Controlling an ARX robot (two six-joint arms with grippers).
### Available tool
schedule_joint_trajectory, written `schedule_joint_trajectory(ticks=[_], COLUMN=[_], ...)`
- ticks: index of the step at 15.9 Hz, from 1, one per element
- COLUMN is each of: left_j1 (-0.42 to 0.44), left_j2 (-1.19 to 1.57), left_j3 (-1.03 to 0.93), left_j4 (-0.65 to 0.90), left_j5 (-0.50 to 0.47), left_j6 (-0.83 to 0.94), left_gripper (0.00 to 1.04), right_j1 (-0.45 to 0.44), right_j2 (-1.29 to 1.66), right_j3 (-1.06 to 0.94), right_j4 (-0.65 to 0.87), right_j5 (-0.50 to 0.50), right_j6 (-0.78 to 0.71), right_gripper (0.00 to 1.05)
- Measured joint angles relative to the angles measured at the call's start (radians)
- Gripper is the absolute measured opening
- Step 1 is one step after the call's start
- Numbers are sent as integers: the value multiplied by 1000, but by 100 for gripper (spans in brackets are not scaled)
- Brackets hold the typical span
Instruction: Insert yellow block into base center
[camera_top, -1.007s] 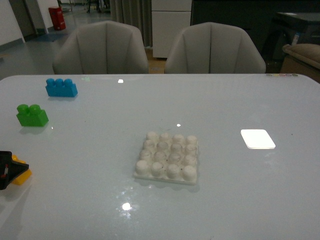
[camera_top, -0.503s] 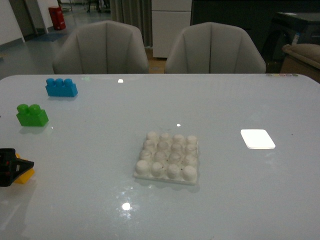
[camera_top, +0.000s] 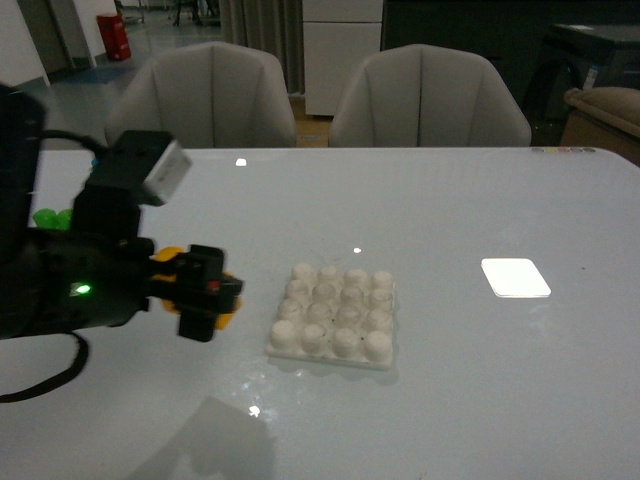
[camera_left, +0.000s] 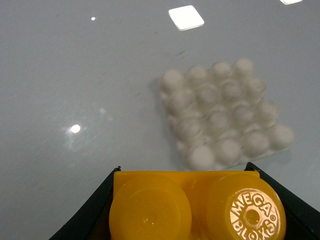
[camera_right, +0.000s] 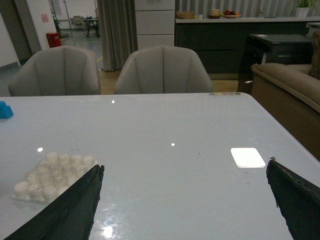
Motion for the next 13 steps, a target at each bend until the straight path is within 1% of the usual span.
schedule_joint_trajectory(ticks=[3,5,6,10,13], left_j1=[-189,-268,-294,-291,-292], left_j2=[96,168,214,338,385], left_j3=[152,220,263,374,426], left_j4=[-27,-54,-69,-99,-117], left_j5=[-129,-174,-190,-274,-285], left_j6=[-104,-121,-135,-183,-231], left_gripper=[65,65,65,65,65], right_j1=[0,0,0,0,0], right_j2=[0,0,0,0,0], right_j3=[0,0,0,0,0], right_j4=[0,0,0,0,0], right_j5=[0,0,0,0,0], right_j6=[0,0,0,0,0], right_gripper=[98,98,98,98,98])
